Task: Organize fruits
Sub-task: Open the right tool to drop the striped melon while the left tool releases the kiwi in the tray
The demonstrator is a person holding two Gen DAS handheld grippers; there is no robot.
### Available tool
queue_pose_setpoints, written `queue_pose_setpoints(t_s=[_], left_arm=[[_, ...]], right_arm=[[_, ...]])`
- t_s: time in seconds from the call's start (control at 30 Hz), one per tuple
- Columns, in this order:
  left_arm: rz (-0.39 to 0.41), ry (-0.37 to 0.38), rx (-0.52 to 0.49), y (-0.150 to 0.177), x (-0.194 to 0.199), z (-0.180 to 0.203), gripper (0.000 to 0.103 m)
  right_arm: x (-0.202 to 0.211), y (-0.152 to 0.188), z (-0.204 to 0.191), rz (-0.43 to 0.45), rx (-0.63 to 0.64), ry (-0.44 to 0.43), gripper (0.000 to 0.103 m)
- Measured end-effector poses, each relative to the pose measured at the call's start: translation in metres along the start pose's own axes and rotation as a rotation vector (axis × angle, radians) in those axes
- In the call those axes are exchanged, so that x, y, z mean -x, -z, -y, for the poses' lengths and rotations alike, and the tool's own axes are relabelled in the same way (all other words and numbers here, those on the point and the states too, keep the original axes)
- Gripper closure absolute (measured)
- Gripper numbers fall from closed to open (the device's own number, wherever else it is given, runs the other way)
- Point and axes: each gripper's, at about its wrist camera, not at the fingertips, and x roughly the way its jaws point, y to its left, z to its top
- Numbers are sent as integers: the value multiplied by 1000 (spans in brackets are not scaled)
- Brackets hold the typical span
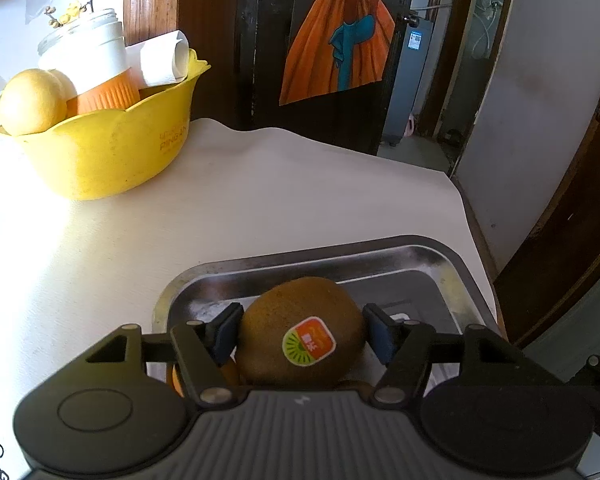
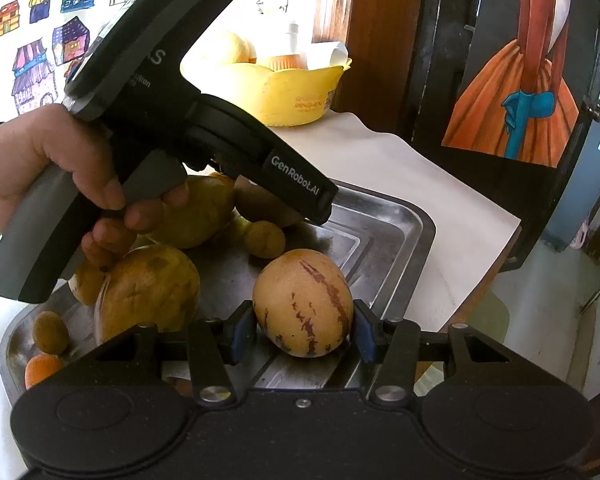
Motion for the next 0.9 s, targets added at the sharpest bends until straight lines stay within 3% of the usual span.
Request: queue_pose_setpoints(t_s=[0.47, 0.9], left_arm=[[47, -3, 49, 0, 21, -6, 20], [143, -40, 46, 0, 72, -5, 5]], right_arm=[[15, -1, -3, 54, -6, 32, 38], [47, -13, -13, 113, -12, 56, 25]])
